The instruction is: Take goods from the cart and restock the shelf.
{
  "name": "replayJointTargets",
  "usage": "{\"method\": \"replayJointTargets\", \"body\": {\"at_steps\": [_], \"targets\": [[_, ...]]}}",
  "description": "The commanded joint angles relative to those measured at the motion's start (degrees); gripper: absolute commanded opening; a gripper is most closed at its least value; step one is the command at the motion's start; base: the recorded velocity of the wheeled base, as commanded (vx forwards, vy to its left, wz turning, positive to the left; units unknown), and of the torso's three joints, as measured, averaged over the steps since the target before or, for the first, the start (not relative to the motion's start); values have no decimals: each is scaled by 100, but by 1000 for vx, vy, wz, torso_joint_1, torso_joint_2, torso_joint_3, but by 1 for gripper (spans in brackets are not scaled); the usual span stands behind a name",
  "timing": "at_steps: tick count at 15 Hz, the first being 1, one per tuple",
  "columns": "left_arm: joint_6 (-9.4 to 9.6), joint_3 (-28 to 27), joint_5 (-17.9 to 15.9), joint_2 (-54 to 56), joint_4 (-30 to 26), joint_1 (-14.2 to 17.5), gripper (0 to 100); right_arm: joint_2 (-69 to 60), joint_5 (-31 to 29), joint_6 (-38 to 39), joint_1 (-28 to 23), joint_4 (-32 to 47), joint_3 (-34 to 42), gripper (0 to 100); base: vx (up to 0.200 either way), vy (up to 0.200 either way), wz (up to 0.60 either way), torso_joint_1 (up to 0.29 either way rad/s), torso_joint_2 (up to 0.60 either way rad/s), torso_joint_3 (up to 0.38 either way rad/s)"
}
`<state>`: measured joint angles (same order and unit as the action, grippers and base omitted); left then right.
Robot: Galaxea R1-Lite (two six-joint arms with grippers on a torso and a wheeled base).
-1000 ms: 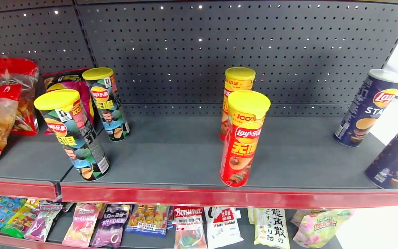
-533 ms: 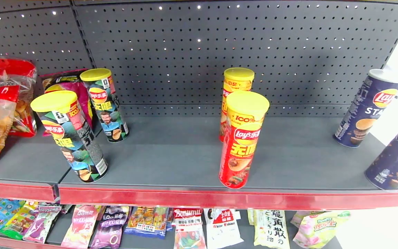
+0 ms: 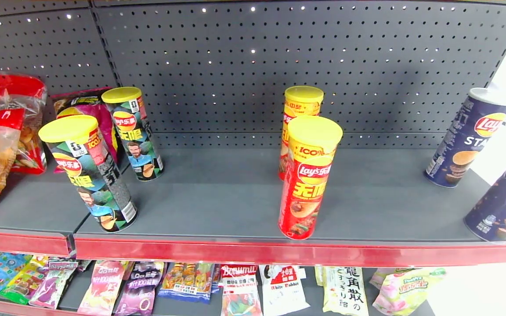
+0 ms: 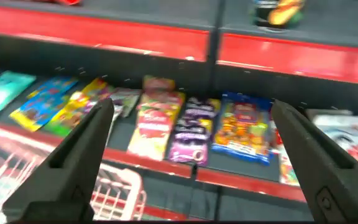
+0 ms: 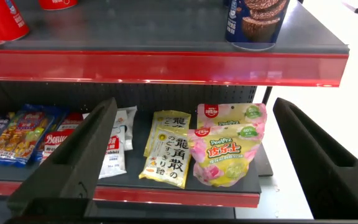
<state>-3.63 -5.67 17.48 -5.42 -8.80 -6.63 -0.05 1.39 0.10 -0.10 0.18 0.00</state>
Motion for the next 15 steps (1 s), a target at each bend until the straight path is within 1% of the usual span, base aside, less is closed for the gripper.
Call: {"method": "replayJointTargets", "body": {"at_steps": [1, 2, 3, 4, 5, 6, 7, 8, 9, 11, 14, 15], "targets": [[-50, 75, 194, -20, 63, 127, 100, 5, 2, -1, 1, -1, 0, 100, 0, 0, 0, 0, 0, 0], [-59, 154, 150, -11, 274, 127, 100, 5, 2, -1, 1, -1, 0, 100, 0, 0, 0, 0, 0, 0], [-32, 259, -78, -11, 599, 127, 100, 5, 2, -1, 1, -1, 0, 100, 0, 0, 0, 0, 0, 0], [108, 567, -588, -11, 1197, 127, 100, 5, 2, -1, 1, -1, 0, 100, 0, 0, 0, 0, 0, 0], [267, 567, -816, -11, 1284, 127, 100, 5, 2, -1, 1, -1, 0, 100, 0, 0, 0, 0, 0, 0], [390, 567, -1063, -20, 1153, 127, 100, 5, 10, -1, 1, -1, 0, 100, 0, 0, 0, 0, 0, 0], [425, 567, -1168, -38, 1153, 74, 100, 5, 2, -1, 1, -1, 0, 100, 0, 0, 0, 0, 0, 0], [319, 567, -1142, -20, 1126, 48, 100, 5, 2, -1, 1, -1, 0, 100, 0, 0, 0, 0, 0, 0], [161, 567, -1071, -11, 1126, 48, 100, 5, 2, -1, 1, -1, 0, 100, 0, 0, 0, 0, 0, 0], [179, 567, -1071, -11, 1135, 48, 100, 5, 10, -1, 1, -1, 0, 100, 0, 0, 0, 0, 0, 0], [91, 567, -1054, -11, 1109, 48, 100, 5, 10, -19, 1, -1, 0, 100, 0, 0, 0, 0, 0, 0], [100, 567, -1063, -11, 1117, 48, 100, 5, 10, -27, 1, -1, 0, 100, 0, 0, 0, 0, 0, 0]]}}
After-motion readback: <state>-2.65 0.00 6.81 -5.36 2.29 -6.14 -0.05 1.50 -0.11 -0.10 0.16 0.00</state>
